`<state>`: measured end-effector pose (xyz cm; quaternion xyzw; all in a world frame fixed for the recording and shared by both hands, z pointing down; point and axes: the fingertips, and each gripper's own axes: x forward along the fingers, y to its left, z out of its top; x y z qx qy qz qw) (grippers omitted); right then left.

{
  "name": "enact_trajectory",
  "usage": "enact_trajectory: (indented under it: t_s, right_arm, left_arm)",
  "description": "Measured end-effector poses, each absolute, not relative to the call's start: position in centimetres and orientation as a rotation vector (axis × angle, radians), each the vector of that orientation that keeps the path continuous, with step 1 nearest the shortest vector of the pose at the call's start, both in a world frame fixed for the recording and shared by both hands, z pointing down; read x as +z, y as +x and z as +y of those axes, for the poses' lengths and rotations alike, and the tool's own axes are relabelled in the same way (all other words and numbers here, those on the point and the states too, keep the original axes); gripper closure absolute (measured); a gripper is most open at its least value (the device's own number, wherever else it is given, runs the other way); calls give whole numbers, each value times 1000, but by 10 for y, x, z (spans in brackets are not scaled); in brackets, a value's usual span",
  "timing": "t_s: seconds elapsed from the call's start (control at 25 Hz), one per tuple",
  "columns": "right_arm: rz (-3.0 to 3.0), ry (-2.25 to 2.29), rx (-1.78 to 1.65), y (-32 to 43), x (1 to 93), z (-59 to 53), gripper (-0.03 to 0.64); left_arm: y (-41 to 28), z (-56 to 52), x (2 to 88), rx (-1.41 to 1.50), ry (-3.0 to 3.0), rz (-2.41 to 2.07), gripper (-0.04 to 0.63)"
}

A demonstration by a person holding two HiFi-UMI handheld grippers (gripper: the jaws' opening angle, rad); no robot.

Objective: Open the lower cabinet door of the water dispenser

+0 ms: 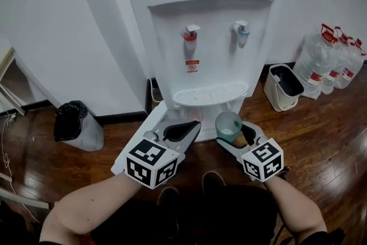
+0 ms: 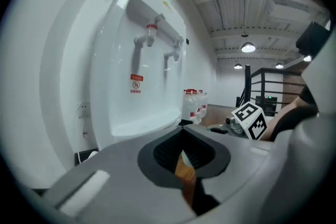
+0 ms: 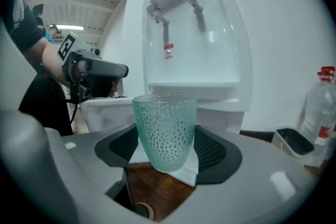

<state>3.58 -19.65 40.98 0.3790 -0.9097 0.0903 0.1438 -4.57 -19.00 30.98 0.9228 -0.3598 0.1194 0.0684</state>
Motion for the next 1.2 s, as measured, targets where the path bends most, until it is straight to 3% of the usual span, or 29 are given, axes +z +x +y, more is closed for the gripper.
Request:
enact_trajectory:
  t_s: [0.6,1.2]
  right_arm:
    - [-2828,876,136,19,266,-149,282]
    - [-2847,1026,66,34,248,-153,282]
  left_arm:
    - [-72,-174,224,34,2799,-1229,451]
    - [-61,-178,225,-17,2848,-1144,445]
